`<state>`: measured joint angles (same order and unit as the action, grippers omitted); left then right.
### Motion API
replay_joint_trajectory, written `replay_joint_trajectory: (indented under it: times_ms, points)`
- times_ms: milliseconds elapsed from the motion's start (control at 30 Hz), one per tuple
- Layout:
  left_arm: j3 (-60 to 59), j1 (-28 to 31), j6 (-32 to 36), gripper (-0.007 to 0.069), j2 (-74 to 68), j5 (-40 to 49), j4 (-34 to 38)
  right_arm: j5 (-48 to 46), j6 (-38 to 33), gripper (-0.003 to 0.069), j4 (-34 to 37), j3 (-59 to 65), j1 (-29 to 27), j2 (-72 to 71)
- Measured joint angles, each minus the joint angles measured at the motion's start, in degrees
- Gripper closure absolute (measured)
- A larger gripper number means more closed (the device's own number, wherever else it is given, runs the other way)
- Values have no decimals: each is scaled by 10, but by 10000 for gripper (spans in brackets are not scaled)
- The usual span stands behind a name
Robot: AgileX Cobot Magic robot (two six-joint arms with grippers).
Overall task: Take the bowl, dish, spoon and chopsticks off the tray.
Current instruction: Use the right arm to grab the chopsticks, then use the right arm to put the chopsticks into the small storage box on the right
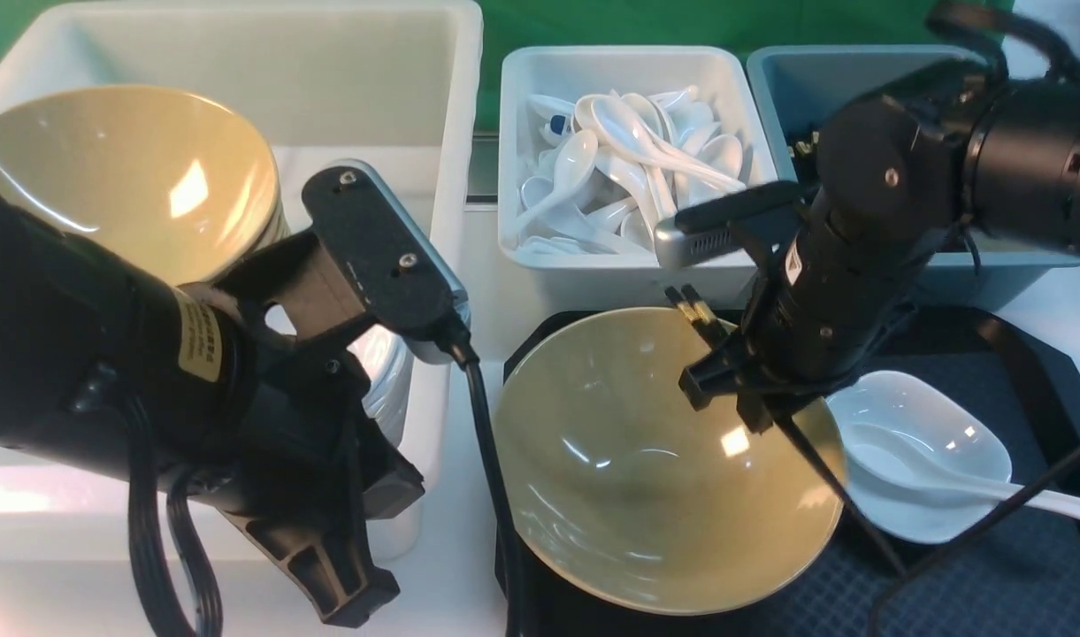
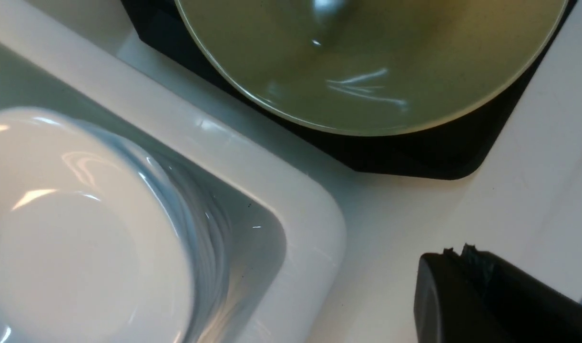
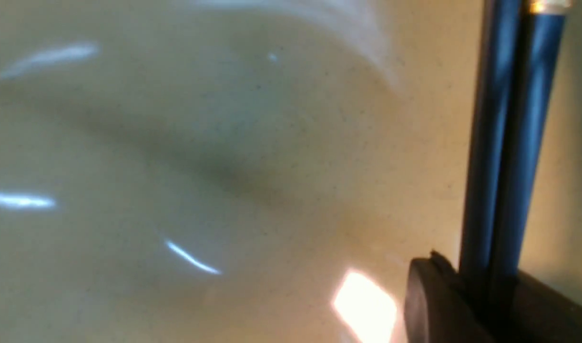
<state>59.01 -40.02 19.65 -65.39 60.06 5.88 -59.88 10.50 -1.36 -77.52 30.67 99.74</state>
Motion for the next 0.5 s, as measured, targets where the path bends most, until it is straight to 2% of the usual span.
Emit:
replay_joint_trajectory:
  times_ms: [133,300,367,400,500]
  points:
    - [0,0,-19,636,0,-14,-3,-12,-18,525,-30,-85,-13,-20]
    - [0,0,-54,636,0,-60,-3,19,-26,525,-66,-183,-75,-17]
    - [0,0,-73,636,0,-97,-2,82,-10,525,-75,-236,-128,3]
    - [0,0,-74,636,0,-100,-2,88,-8,525,-75,-239,-136,7]
    - [0,0,-93,636,0,-140,-2,207,48,525,-79,-278,-195,60]
